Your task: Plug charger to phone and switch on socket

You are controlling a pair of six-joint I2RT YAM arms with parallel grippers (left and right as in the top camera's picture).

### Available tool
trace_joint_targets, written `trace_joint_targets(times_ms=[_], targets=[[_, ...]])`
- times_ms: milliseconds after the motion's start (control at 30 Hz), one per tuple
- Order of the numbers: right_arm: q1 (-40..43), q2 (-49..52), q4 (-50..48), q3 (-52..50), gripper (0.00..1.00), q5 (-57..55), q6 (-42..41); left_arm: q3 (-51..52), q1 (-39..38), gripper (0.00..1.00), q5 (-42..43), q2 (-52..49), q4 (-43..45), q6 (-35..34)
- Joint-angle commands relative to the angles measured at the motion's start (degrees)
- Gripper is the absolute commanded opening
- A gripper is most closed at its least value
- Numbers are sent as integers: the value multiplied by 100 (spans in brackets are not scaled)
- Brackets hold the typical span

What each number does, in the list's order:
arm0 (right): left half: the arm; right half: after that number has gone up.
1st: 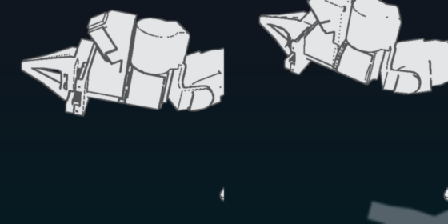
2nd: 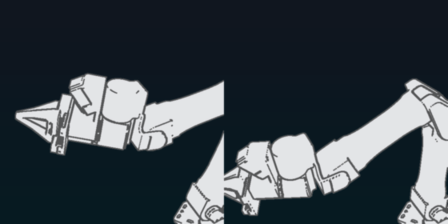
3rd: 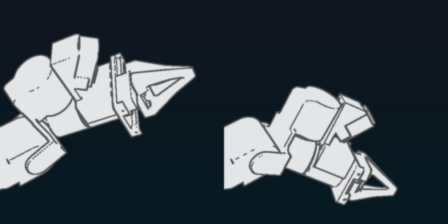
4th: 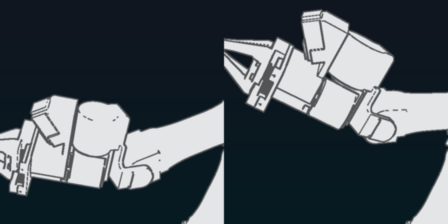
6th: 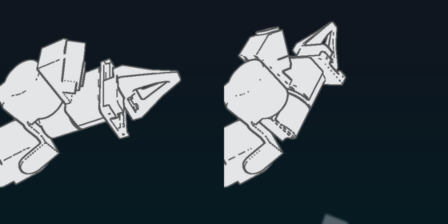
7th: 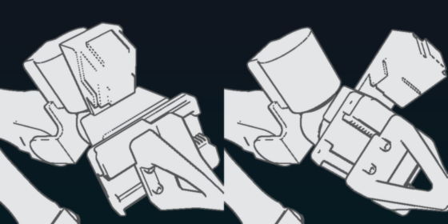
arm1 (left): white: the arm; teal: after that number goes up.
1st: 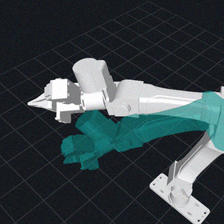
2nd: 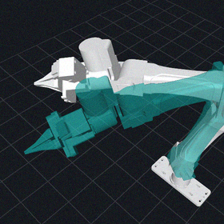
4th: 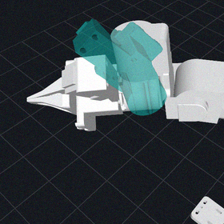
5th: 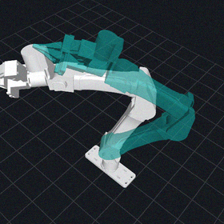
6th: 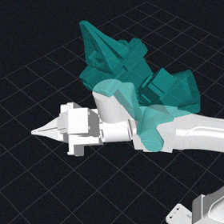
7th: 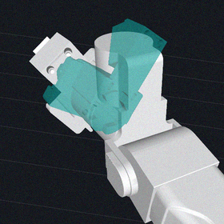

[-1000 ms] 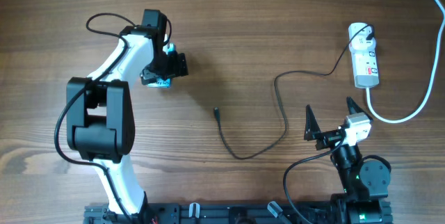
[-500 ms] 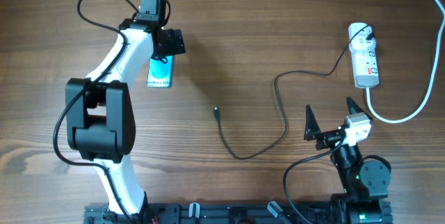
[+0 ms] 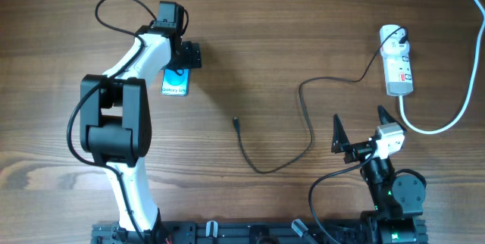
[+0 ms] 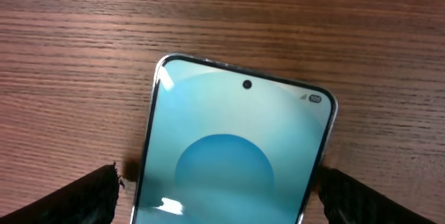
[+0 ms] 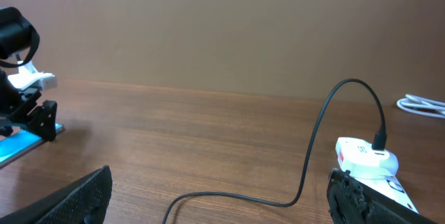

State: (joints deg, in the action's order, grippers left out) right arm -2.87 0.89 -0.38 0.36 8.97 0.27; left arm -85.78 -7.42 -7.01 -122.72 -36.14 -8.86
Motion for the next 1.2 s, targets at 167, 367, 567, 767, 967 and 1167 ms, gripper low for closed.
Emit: trace_joint_targets(times_ms=[167, 367, 567, 767, 967, 1167], targets=[[-28, -9, -17, -7, 100, -11, -42, 50, 295, 89, 610, -101, -313, 289], [-28, -9, -17, -7, 100, -11, -44, 50, 234, 82, 638, -101, -879, 286], [-28, -9, -17, -7, 100, -11, -44, 50, 129, 71, 970, -101, -1725, 201], [-28, -9, -17, -7, 100, -11, -42, 50, -92, 71, 1296, -101, -2371, -83], [-28, -9, -17, -7, 100, -11, -42, 50, -400, 72, 1298, -101, -2734, -555], [-28, -9, -17, -7, 100, -9, -44, 50, -640, 77, 1231, -101, -2594, -551]])
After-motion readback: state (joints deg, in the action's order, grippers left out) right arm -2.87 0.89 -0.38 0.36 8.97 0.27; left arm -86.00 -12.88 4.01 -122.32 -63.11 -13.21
